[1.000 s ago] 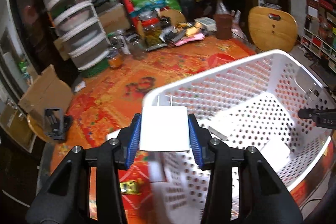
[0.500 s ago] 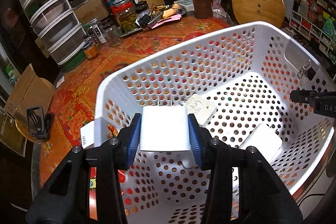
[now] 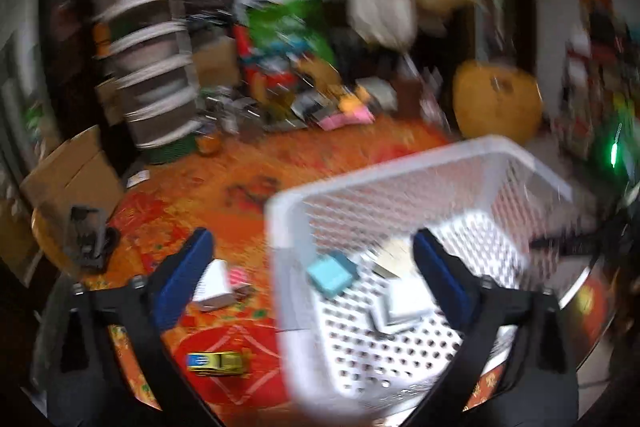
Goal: Organize rigid objects
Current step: 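Move the left tool to the large printed white charger and grasp it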
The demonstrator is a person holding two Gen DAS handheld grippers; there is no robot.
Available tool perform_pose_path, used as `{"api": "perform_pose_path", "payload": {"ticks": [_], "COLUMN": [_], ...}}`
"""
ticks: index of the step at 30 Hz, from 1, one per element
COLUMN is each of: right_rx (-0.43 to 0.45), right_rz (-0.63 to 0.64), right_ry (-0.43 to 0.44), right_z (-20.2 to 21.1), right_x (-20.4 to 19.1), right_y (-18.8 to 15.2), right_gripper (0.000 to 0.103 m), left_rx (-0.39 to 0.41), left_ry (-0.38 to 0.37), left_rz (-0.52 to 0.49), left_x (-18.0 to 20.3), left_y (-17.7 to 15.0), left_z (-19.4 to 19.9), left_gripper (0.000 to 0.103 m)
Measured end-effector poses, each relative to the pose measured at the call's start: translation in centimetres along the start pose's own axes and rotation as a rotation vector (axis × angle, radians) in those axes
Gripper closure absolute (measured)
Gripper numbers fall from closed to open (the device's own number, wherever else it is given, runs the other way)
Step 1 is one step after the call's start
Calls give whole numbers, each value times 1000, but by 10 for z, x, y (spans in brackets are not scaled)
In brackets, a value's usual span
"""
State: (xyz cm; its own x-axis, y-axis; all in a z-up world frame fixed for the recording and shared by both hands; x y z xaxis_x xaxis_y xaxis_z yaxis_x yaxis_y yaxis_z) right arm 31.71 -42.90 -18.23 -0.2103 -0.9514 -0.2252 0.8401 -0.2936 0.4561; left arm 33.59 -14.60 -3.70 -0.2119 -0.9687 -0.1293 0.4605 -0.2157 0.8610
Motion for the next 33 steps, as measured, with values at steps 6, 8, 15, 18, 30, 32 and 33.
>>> {"api": "perform_pose_path", "payload": {"ticks": [6,8,15,18,30,32,33], "right_rx": [0,0,0,-2,-2,-3,-4], "right_rz": [3,3,5,5,10,11,10], "right_ry": [-1,-3,-2,-4,-7,-9,-9], "right_z": [0,0,1,1,2,3,3], "right_x": [0,1,1,1,0,0,0], "right_y": [-1,0,-1,-1,-2,-2,-2], "right_gripper": [77,77,77,77,77,77,77], "left_rx": [-154,-265,-475,-491,-549,-547,-549], "left_ry": [139,121,100,100,97,79,63], "left_rz": [159,197,238,237,221,225,224], "left_x": [-123,-147,-165,-163,-154,-152,-150], "left_y": [-38,-63,-113,-112,-118,-118,-118], "left_z": [-32,-68,-157,-176,-204,-202,-203], "left_gripper": [1,1,9,8,11,26,36]}}
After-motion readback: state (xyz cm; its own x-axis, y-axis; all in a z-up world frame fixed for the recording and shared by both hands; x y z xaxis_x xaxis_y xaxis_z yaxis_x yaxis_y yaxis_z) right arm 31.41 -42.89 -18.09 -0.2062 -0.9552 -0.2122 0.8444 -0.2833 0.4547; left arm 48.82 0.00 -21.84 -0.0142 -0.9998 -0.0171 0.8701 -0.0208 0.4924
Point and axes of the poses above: each gripper's, at about its wrist camera, not at the fingertips, and z roughly against the way its jaws point, x to its right, y to its top, the point moved 6 cm from there along -z, roughly the way its jaws point, and after that the axes turned 3 degrees about -z, right-handed, at the moved point
